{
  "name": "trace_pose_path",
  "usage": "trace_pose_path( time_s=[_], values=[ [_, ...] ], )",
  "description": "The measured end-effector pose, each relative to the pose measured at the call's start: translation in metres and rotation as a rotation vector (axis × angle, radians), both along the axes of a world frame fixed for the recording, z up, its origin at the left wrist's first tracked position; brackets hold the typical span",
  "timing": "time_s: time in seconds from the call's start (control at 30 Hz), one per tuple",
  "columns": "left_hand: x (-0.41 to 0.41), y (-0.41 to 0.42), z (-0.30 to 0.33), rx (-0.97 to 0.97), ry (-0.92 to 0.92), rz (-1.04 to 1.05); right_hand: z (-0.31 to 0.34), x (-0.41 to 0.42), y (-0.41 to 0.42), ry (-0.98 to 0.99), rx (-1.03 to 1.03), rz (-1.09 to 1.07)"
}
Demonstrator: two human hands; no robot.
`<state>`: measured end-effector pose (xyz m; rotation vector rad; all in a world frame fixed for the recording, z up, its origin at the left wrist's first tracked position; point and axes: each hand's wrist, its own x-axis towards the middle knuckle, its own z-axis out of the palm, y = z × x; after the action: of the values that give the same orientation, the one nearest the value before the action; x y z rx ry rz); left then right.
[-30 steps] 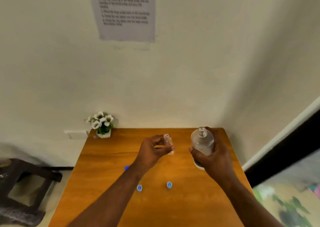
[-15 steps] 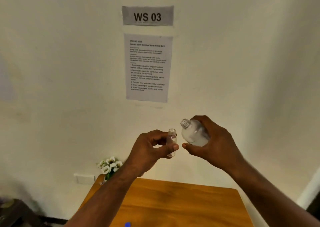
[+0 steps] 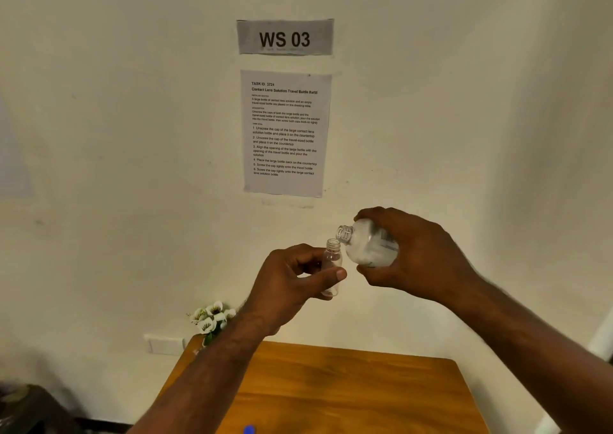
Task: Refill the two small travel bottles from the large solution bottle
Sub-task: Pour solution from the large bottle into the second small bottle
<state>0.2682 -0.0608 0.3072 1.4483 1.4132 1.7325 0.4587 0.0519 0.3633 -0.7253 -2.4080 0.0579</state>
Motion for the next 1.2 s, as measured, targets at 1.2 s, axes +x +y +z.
trace_pose_path(
  time_s=[1.2],
  values=[
    [-0.011,-0.006,-0.004,-0.021,-0.097,0.009,0.033,-0.023,-0.002,-0.325,0.132,-0.015]
  ],
)
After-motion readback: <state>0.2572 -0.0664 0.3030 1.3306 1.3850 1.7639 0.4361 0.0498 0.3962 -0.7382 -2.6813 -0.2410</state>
